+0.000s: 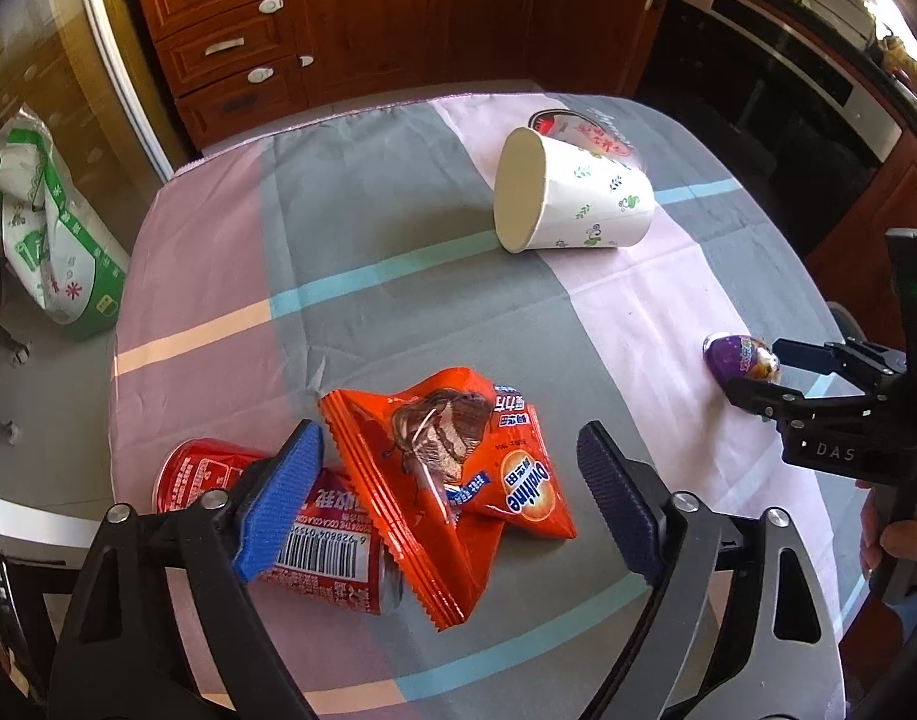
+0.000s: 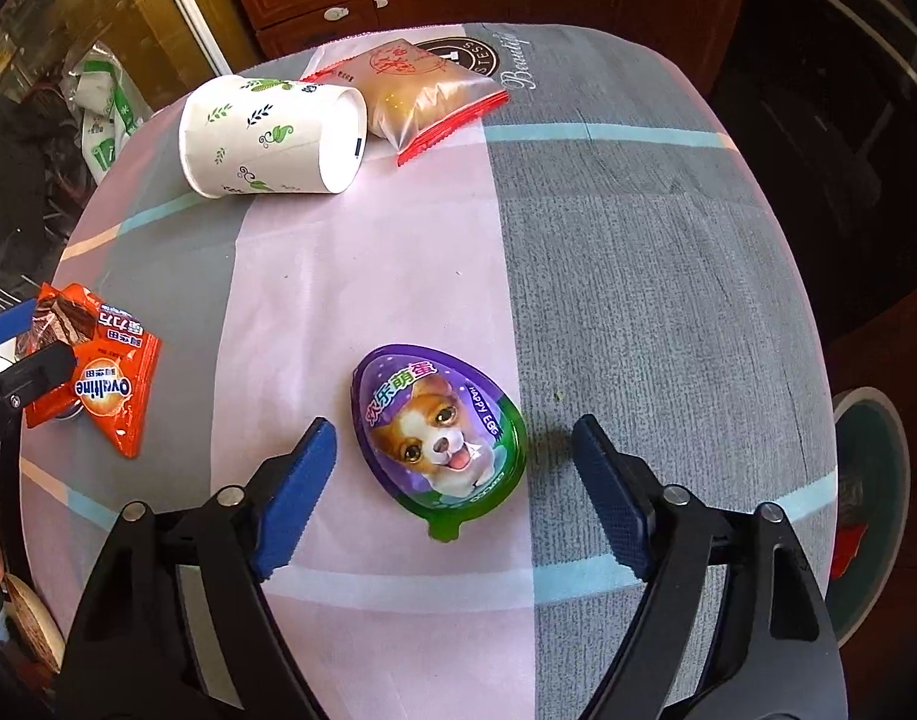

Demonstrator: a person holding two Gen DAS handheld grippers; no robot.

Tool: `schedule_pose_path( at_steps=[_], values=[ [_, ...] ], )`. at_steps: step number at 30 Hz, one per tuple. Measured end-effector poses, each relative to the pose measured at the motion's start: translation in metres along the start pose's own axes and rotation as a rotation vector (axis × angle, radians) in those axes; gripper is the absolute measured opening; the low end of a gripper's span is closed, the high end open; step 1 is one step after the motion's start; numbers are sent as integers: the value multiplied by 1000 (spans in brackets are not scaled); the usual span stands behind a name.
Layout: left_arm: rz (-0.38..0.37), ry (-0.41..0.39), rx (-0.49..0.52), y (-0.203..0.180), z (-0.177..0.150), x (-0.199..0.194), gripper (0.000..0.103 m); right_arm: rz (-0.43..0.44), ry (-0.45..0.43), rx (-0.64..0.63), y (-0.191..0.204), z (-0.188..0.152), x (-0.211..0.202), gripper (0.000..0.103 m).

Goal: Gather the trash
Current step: 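Grasp the purple egg container with the right tool while the left tool grasps the orange wrapper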

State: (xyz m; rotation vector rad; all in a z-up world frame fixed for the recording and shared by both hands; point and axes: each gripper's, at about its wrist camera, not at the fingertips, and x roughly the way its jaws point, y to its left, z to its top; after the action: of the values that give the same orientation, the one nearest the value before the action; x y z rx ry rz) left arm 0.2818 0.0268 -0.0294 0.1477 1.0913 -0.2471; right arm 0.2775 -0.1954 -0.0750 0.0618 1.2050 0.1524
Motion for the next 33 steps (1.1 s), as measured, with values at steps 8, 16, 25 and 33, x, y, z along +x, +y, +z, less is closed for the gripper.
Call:
schedule_pose_path(
  at_steps=[8,16,25,33],
  values=[
    [-5,14,70,-25,-3,5,38,-33,-15,-43,3,-7,-4,53],
    [-56,17,117,-63,-11,-1,35,43,-13,48,-17,-19,-20,53],
    [-71,-17,132,-95,-12,-25,35,85,-34,144,-52,-34,-47,53],
    [-79,-38,149,-123,-21,-43,30,113,-72,188,-73,-54,-73,53]
  ],
)
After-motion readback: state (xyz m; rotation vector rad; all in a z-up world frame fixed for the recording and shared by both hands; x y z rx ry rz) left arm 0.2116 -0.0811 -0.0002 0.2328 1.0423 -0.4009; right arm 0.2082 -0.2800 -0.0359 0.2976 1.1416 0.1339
